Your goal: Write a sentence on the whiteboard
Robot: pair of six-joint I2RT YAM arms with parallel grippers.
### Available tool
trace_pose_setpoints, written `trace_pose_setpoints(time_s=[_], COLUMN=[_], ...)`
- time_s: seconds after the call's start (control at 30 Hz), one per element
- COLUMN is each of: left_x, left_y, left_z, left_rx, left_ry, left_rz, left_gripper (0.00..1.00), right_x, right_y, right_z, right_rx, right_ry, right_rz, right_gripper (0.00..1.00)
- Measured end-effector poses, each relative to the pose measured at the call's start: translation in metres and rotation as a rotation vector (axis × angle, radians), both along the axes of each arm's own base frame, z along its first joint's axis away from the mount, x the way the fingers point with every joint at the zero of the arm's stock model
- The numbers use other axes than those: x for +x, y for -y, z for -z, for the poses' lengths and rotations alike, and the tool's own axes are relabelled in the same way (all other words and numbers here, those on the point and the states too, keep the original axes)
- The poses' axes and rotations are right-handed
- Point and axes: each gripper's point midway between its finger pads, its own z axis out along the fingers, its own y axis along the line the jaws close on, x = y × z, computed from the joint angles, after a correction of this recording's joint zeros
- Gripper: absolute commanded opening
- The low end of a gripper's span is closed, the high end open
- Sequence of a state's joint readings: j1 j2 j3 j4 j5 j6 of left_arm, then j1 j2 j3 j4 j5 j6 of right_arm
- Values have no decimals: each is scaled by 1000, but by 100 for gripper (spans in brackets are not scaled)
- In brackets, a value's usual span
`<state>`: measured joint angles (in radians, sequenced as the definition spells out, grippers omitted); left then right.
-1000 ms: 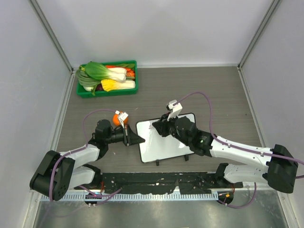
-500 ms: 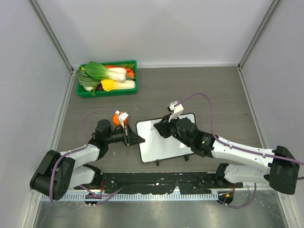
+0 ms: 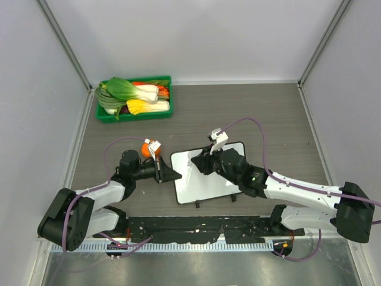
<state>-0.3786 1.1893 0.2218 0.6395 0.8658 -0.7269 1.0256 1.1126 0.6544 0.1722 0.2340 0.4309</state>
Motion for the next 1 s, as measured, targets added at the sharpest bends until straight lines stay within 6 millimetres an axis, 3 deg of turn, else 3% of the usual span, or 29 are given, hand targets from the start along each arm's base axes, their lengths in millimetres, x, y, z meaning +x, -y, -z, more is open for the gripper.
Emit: trace_pose_setpoints(time_s=[0.47, 0.8, 1.0], left_x=[0, 0, 0], left_y=[0, 0, 0], left_z=[0, -1, -1], left_rx=[-1, -3, -4], left_ry=[2, 5, 6], left_rz=[1, 4, 6], left_gripper=[0, 0, 0], right_x=[0, -5, 3], right_y=[-7, -3, 6], right_z=[-3, -35, -32], right_rx=[32, 116, 92], right_ry=[-6, 40, 50], right_rz=[-6, -24, 38], right_gripper=[1, 1, 1])
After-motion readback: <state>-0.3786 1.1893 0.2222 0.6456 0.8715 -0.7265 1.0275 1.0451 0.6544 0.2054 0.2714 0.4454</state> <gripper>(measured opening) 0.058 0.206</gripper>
